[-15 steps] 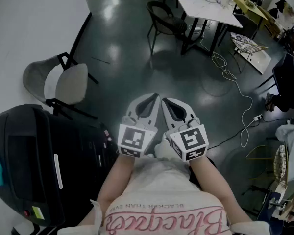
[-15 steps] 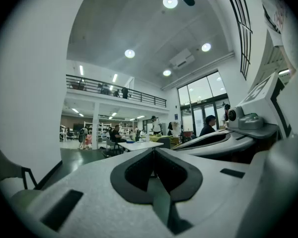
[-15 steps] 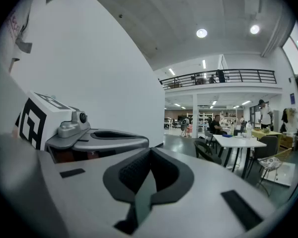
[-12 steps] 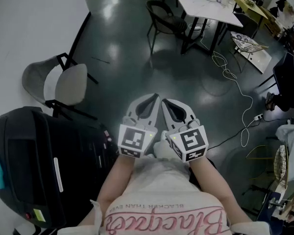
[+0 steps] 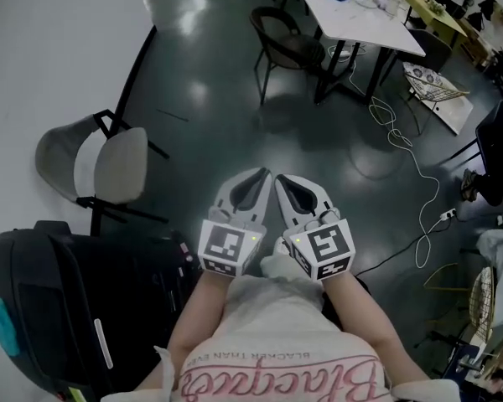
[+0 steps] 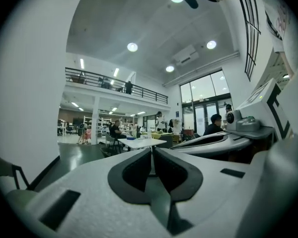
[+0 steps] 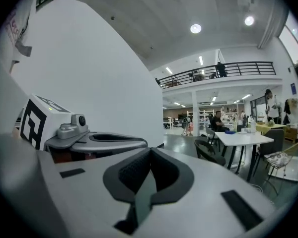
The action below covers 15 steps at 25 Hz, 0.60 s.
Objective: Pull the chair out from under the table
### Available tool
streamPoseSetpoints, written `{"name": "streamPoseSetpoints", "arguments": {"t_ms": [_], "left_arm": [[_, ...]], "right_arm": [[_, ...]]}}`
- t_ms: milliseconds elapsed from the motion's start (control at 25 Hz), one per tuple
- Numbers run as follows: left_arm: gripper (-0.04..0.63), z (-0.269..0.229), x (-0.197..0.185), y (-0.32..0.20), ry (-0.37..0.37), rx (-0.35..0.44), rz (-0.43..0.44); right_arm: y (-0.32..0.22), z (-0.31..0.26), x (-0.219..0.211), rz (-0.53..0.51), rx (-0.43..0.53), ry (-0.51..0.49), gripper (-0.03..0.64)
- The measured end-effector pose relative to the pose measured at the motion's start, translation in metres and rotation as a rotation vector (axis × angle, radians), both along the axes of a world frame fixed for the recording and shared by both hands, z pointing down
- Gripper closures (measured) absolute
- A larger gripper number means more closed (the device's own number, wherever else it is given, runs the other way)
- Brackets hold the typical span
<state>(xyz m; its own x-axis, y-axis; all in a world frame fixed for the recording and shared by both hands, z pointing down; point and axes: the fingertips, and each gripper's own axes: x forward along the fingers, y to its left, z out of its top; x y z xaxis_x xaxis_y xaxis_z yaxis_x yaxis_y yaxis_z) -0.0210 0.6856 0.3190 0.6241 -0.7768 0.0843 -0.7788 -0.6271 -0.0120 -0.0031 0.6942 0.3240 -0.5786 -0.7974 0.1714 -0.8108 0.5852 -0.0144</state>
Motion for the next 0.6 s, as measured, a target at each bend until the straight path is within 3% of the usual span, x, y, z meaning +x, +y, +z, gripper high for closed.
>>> {"name": "streamPoseSetpoints", "arguments": {"t_ms": [240,360,600], "left_arm": [[0.588,0.010,0.029,-0.075,0.020,-0.069,-0.044],[0.588,0.006,0.040,-0.108,0.050,-0.069,-0.071],[0.588,0.013,0.049,-0.142,0.042,-0.064,-0.095]], "right_arm": [[-0.066,0.001,0.028,-0.044,-0.009,0.024,0.614],[-0.101,-0.001,0.045,-0.040,-0.003,0.017,0.614],[-0.139,0.009,0.067,-0.034,-0.026,-0.001,0.614]]}}
